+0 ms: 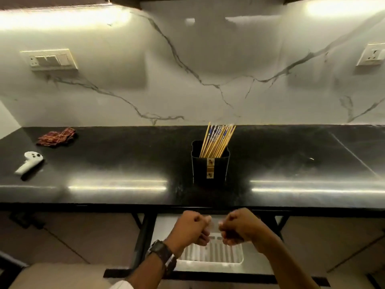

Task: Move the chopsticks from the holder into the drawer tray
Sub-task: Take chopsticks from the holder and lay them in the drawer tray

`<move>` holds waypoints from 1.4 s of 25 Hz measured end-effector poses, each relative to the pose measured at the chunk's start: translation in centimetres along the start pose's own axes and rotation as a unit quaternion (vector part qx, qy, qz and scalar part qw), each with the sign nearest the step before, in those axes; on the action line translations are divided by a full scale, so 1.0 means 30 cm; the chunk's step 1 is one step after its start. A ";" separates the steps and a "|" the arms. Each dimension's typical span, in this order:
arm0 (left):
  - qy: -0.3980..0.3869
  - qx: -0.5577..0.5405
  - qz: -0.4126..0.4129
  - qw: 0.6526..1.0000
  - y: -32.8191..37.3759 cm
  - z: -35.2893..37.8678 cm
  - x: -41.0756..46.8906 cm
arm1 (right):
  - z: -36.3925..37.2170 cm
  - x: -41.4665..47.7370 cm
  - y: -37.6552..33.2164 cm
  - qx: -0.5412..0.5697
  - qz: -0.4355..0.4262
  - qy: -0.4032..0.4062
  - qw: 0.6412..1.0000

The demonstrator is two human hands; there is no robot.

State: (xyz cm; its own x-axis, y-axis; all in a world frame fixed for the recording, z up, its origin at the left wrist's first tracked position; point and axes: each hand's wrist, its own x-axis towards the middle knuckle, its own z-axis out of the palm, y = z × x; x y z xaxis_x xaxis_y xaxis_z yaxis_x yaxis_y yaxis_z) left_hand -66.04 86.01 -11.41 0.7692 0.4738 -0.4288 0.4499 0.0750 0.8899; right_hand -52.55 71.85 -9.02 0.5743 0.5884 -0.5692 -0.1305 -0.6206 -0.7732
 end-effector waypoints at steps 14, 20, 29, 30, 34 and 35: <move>0.208 0.085 0.274 0.935 0.333 -0.088 0.254 | -0.271 0.411 -0.489 0.068 -0.274 0.364 0.887; 0.236 0.036 0.291 0.926 0.400 -0.181 0.322 | -0.331 0.586 -0.584 0.116 -0.108 0.309 0.938; 0.189 -0.031 0.269 0.944 0.408 -0.188 0.434 | -0.324 0.649 -0.620 0.036 -0.147 0.312 0.938; 0.187 -0.033 0.265 0.945 0.409 -0.185 0.441 | -0.324 0.648 -0.621 0.029 -0.152 0.313 0.937; 0.179 -0.065 0.248 0.950 0.428 -0.166 0.461 | -0.326 0.618 -0.626 0.008 -0.173 0.318 0.932; 0.175 -0.074 0.244 0.951 0.434 -0.160 0.466 | -0.325 0.608 -0.628 0.002 -0.179 0.320 0.930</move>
State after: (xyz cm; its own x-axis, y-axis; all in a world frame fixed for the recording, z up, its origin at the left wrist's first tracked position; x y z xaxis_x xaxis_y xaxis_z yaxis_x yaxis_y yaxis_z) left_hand -51.61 97.81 -5.08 0.6598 0.7452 0.0964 -0.0112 -0.1186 0.9929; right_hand -31.73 89.21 -2.10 0.9451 0.3267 0.0064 0.1590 -0.4425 -0.8826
